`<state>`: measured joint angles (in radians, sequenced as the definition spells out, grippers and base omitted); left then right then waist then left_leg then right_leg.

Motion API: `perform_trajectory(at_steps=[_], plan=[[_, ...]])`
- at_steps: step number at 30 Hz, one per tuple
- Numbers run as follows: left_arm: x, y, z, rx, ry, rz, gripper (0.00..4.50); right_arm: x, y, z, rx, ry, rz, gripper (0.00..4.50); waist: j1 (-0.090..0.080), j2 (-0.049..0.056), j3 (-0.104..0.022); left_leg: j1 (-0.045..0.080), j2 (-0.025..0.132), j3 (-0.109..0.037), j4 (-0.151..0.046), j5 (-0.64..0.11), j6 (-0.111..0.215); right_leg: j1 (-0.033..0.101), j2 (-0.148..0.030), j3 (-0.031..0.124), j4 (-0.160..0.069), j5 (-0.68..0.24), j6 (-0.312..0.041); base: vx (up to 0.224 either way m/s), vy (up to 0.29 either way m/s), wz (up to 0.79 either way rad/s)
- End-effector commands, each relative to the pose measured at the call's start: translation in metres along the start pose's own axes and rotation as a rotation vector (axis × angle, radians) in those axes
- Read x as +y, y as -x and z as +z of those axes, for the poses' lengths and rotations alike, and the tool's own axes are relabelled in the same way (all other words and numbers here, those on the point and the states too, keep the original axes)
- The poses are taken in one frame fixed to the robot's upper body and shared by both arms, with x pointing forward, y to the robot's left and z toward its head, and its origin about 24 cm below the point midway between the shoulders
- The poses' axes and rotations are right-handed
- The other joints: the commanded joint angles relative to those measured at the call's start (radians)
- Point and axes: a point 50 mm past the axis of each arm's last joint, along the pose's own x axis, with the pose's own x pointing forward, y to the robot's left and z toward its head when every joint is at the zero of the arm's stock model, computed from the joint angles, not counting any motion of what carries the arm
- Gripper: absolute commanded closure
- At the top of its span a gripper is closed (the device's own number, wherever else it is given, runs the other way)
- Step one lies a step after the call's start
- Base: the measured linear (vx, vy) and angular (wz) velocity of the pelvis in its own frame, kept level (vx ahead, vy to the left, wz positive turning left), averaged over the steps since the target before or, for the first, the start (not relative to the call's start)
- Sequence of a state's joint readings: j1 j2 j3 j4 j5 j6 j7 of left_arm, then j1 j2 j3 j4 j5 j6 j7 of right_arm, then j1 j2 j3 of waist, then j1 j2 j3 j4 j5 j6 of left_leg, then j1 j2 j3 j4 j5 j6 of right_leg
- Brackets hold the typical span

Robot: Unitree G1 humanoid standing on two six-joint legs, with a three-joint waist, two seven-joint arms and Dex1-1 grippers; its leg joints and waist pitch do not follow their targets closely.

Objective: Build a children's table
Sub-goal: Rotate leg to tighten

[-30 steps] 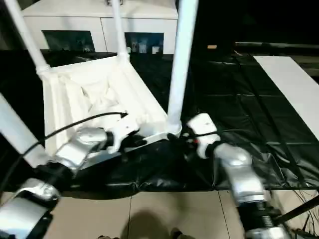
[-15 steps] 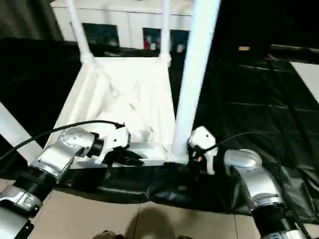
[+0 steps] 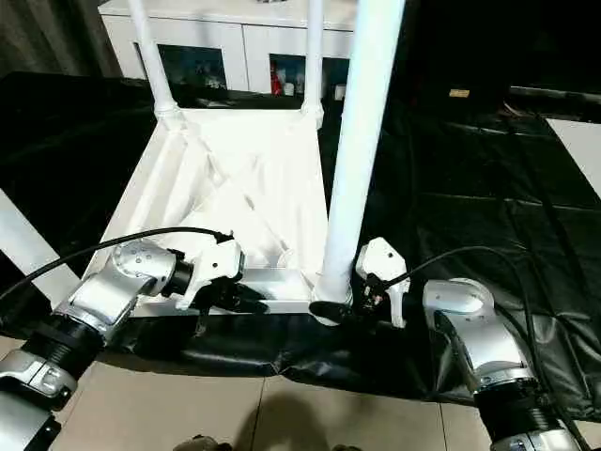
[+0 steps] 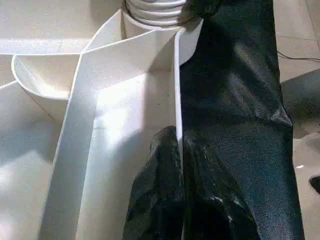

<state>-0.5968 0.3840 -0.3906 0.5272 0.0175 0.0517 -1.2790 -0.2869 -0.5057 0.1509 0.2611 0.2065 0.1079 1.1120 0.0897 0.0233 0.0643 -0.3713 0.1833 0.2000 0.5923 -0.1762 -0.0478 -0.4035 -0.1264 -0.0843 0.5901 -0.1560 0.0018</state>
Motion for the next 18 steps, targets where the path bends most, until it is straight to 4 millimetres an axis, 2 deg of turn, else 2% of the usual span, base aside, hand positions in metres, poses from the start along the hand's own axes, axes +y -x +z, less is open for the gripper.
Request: perform_trajectory(at_steps=[1, 3, 12, 14, 15, 16, 17, 18], plan=[[-0.004, -0.001, -0.004, 0.033, -0.004, -0.027, 4.50, -0.003, 0.004, 0.002, -0.005, 0.013, 0.003, 1.44, -0.002, -0.021, -0.076, 0.009, 0.045, -0.018, -0.073, -0.244, 0.061, 0.045, -0.032, 0.043, -0.063, -0.286, -0.215, 0.000, 0.000, 0.00], [-0.004, -0.001, -0.004, 0.035, -0.005, -0.026, 4.50, -0.003, 0.004, 0.002, 0.000, 0.016, 0.011, 1.71, -0.001, -0.020, -0.078, 0.008, 0.046, -0.018, -0.072, -0.229, 0.069, 0.046, -0.031, 0.042, -0.059, -0.265, -0.223, 0.000, 0.000, 0.00], [-0.003, 0.000, -0.004, 0.040, -0.003, -0.026, 4.50, -0.002, 0.002, -0.001, 0.012, 0.023, 0.015, 1.84, -0.001, -0.020, -0.077, 0.008, 0.045, -0.018, -0.071, -0.241, 0.064, 0.047, -0.032, 0.042, -0.061, -0.288, -0.220, 0.000, 0.000, 0.00], [-0.001, -0.001, -0.006, 0.043, 0.004, 0.002, 4.50, -0.005, -0.001, -0.003, 0.003, 0.009, -0.041, 1.84, -0.002, -0.020, -0.076, 0.007, 0.045, -0.019, -0.072, -0.245, 0.062, 0.046, -0.031, 0.042, -0.062, -0.293, -0.218, 0.000, 0.000, 0.00], [0.002, -0.002, -0.006, 0.045, 0.021, 0.043, 4.50, -0.009, -0.004, -0.005, 0.003, 0.011, -0.125, 1.84, -0.003, -0.020, -0.076, 0.008, 0.045, -0.019, -0.072, -0.249, 0.060, 0.045, -0.032, 0.042, -0.063, -0.298, -0.216, 0.000, 0.000, 0.00], [0.008, -0.005, -0.007, 0.049, 0.043, 0.106, 4.50, -0.016, -0.010, -0.009, 0.000, -0.006, -0.254, 1.84, -0.008, -0.017, -0.072, 0.009, 0.042, -0.018, -0.073, -0.269, 0.046, 0.039, -0.031, 0.042, -0.068, -0.331, -0.210, 0.000, 0.000, 0.00], [0.010, -0.007, -0.006, 0.044, 0.053, 0.138, 4.50, -0.019, -0.013, -0.011, -0.004, -0.026, -0.312, 1.84, -0.011, -0.018, -0.070, 0.009, 0.041, -0.019, -0.076, -0.289, 0.036, 0.039, -0.031, 0.041, -0.072, -0.364, -0.202, 0.000, 0.000, 0.00], [0.011, -0.008, -0.006, 0.043, 0.057, 0.148, 4.50, -0.019, -0.014, -0.011, -0.005, -0.032, -0.330, 1.85, -0.017, -0.020, -0.069, 0.013, 0.038, -0.023, -0.078, -0.331, 0.011, 0.039, -0.031, 0.037, -0.079, -0.440, -0.175, 0.000, 0.000, 0.00]])
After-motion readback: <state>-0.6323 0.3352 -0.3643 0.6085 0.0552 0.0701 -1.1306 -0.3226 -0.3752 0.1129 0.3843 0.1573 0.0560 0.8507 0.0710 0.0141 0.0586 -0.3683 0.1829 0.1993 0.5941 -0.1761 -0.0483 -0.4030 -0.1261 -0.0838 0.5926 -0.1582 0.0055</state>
